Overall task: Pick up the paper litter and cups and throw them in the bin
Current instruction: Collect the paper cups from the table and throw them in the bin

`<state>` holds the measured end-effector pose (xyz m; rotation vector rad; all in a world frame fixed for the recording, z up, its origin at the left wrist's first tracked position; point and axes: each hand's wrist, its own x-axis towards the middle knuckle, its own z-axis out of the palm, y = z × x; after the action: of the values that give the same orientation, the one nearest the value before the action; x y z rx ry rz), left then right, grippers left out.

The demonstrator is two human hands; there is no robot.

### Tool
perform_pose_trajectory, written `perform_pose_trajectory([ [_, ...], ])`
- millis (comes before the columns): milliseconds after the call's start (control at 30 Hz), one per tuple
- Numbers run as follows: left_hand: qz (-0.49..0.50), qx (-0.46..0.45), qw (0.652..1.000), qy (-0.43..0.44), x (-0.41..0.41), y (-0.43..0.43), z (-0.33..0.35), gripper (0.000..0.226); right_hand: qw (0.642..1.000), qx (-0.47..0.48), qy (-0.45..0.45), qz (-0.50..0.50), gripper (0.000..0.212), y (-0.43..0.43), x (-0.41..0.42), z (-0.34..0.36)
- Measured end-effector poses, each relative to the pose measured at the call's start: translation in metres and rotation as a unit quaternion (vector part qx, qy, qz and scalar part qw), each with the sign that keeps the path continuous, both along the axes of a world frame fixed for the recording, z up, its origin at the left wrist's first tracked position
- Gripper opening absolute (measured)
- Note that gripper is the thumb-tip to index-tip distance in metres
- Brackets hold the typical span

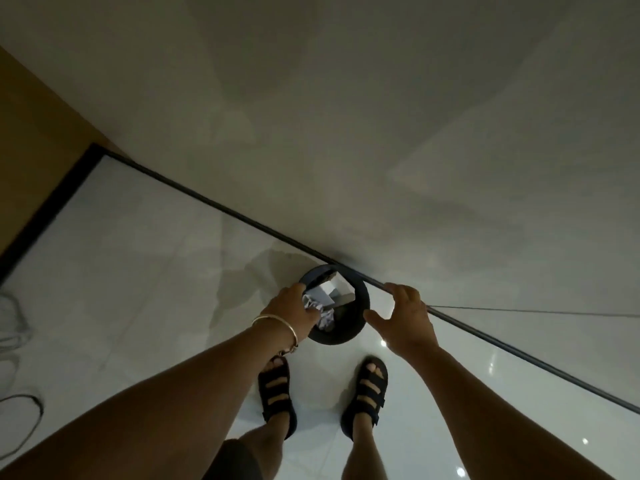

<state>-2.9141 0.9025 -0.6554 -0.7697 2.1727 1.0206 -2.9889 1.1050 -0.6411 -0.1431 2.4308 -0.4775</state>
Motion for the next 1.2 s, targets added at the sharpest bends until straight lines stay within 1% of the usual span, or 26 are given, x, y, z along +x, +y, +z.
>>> perform_pose_trajectory([
  [67, -0.042, -0.013, 0.998, 0.035, -0.021, 0.0, 0.041, 0.041, 0.999, -0.012, 0.017, -0.025, 0.073, 0.004, 0.001, 0.041],
  [133, -0.075, -0.034, 0.995, 0.063, -0.037, 0.005, 0.081, 0.04, 0.998, -0.021, 0.029, -0.057, 0.072, 0.009, 0.007, 0.078],
  [200, -0.114, -0.053, 0.989, 0.075, -0.047, 0.016, 0.114, 0.045, 0.996, -0.027, 0.038, -0.08, 0.072, 0.019, 0.016, 0.112],
  [267, -0.172, -0.069, 0.979, 0.081, -0.05, 0.033, 0.142, 0.035, 0.994, -0.026, 0.052, -0.095, 0.072, 0.035, 0.028, 0.143],
  [333, -0.231, -0.079, 0.966, 0.079, -0.049, 0.057, 0.165, 0.032, 0.992, -0.015, 0.068, -0.105, 0.072, 0.059, 0.045, 0.171],
  [400, -0.288, -0.078, 0.951, 0.085, -0.046, 0.087, 0.184, 0.038, 0.99, 0.004, 0.078, -0.121, 0.072, 0.091, 0.065, 0.196],
  [500, -0.351, -0.07, 0.929, 0.097, -0.032, 0.143, 0.21, 0.057, 0.981, 0.033, 0.079, -0.172, 0.072, 0.148, 0.105, 0.228],
  [633, -0.423, -0.063, 0.894, 0.137, 0.001, 0.233, 0.245, 0.063, 0.959, 0.05, 0.094, -0.263, 0.073, 0.228, 0.183, 0.259],
  [733, -0.484, -0.061, 0.858, 0.162, 0.047, 0.309, 0.271, 0.064, 0.94, 0.062, 0.098, -0.322, 0.075, 0.285, 0.259, 0.278],
  [867, -0.574, -0.051, 0.793, 0.196, 0.123, 0.417, 0.302, 0.06, 0.906, 0.082, 0.104, -0.401, 0.075, 0.358, 0.367, 0.305],
  [967, -0.628, -0.03, 0.745, 0.223, 0.181, 0.494, 0.323, 0.059, 0.874, 0.098, 0.112, -0.462, 0.074, 0.407, 0.441, 0.322],
  [1067, -0.681, -0.022, 0.688, 0.249, 0.232, 0.559, 0.335, 0.059, 0.84, 0.105, 0.116, -0.52, 0.072, 0.448, 0.504, 0.331],
  [1200, -0.736, -0.013, 0.633, 0.242, 0.286, 0.627, 0.339, 0.061, 0.793, 0.101, 0.108, -0.591, 0.071, 0.489, 0.567, 0.331],
])
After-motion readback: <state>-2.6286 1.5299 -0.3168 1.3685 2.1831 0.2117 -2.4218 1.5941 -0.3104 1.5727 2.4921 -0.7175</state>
